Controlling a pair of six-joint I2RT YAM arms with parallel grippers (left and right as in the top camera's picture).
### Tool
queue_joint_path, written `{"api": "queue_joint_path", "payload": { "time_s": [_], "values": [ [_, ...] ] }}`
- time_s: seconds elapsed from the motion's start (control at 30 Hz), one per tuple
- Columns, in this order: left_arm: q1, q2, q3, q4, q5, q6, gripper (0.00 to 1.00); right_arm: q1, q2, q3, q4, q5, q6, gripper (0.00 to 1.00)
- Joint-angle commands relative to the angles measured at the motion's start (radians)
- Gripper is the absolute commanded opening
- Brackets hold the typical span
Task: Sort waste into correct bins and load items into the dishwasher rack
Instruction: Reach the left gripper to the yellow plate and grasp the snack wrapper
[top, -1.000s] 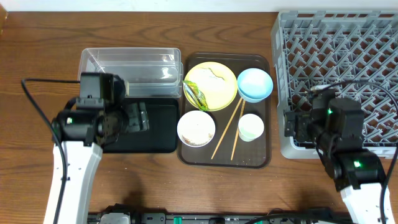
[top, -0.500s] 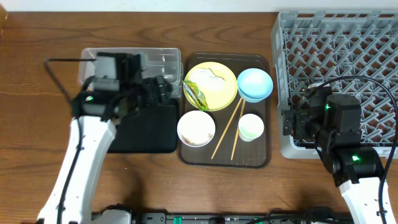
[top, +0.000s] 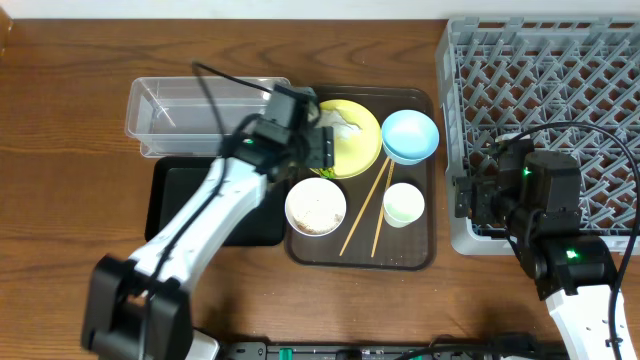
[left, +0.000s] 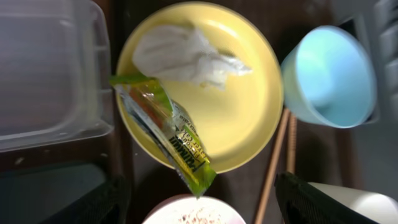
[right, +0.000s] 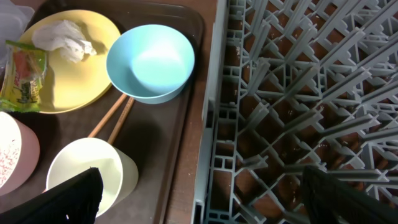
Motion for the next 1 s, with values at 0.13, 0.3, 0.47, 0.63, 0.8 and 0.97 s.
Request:
{"api": "queue_joint_path", "payload": {
  "time_s": [0.13, 0.3, 0.47, 0.63, 0.8, 0.97],
  "values": [
    [-0.027, 0.134, 0.020, 0.009, -0.102, -0.085, 0.77, 0.001, -0.003, 0.024, -0.002, -0.005, 0.014, 0.99],
    [-0.027, 0.187, 0.020, 0.039, -0.103, -0.084, 0.74, 0.001, -0.003, 0.024, -0.002, -0.005, 0.014, 0.99],
    [-0.030, 0.230, 0.020, 0.050, -0.102, -0.084, 0.66, 0.001, -0.003, 0.024, -0.002, -0.005, 0.014, 0.99],
    [-0.036, 0.237, 0.020, 0.066, -0.102, -0.084, 0.45, 0.001, -0.003, 0.024, -0.002, -0.005, 0.014, 0.99],
    [-0.036, 0.235, 0.020, 0.068, -0.101, -0.084, 0.19, 0.001, -0.003, 0.024, -0.002, -0.005, 0.014, 0.99],
    [-0.035, 0.187, 0.020, 0.056, -0.102, -0.077, 0.06, 0.001, -0.003, 0.024, -0.005, -0.005, 0.014, 0.99]
  ]
}}
